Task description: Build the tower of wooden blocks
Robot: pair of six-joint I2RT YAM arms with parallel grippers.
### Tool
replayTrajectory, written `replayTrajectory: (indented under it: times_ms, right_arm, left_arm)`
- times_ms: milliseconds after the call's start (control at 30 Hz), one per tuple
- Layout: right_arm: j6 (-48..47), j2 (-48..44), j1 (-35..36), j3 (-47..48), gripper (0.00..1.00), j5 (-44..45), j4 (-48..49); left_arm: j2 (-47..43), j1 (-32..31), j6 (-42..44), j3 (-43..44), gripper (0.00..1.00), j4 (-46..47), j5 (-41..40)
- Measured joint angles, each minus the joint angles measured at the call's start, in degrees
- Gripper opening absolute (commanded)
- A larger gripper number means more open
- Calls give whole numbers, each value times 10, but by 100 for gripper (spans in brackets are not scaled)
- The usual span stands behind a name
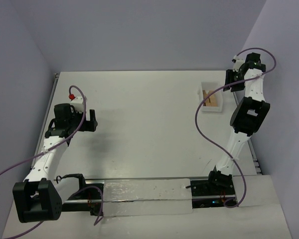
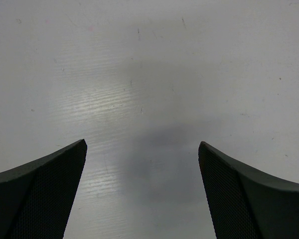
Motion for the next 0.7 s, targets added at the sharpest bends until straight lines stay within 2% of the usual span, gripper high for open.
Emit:
replayTrajectory:
  times_ms: [433, 700]
  right_arm:
    - [0, 38, 6, 8, 53, 0, -3]
    - [2, 67, 19, 29, 47, 4, 3]
  left_arm:
    - [23, 0, 0, 0, 99, 1, -5]
    - [33, 0, 0, 0, 99, 3, -9]
